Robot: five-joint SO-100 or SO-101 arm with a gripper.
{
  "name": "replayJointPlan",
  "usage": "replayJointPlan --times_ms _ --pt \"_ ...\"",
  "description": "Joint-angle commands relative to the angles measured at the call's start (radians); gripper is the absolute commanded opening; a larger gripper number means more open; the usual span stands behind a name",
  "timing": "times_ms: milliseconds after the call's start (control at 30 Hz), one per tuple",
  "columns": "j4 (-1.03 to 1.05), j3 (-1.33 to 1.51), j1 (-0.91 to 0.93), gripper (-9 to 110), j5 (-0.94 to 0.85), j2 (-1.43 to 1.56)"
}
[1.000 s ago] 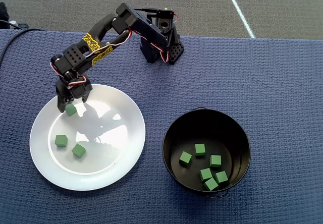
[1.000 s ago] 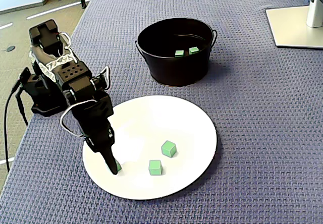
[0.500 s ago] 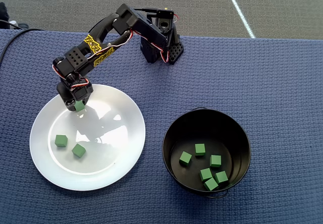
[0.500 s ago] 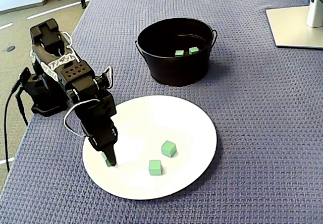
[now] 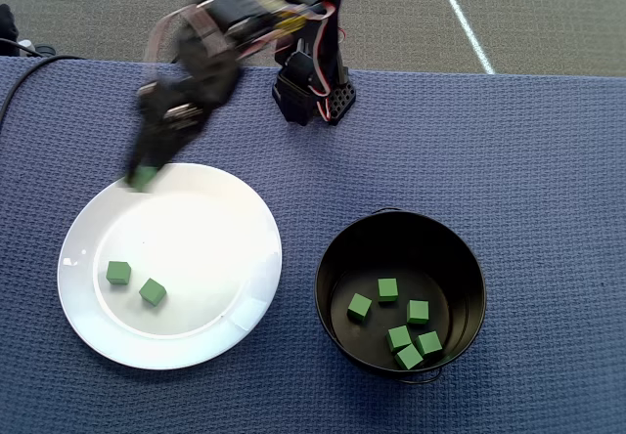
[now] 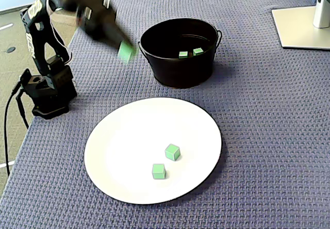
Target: Pick up the items on the white plate and put them in the black container.
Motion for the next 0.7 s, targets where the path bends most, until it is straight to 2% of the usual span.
replayJointPlan --times_ms 0,133,300,567,667 --pt "-0.152 -0.051 -0.379 0 -0.114 0.130" --pt "-0.183 0.057 -0.614 0 -0.221 0.133" --pt "-0.313 0.307 -0.698 0 -0.222 0.087" --pt "-0.535 0.772 -0.830 0 -0.463 -0.060" --pt "-0.552 0.844 -0.857 2 -0.557 -0.115"
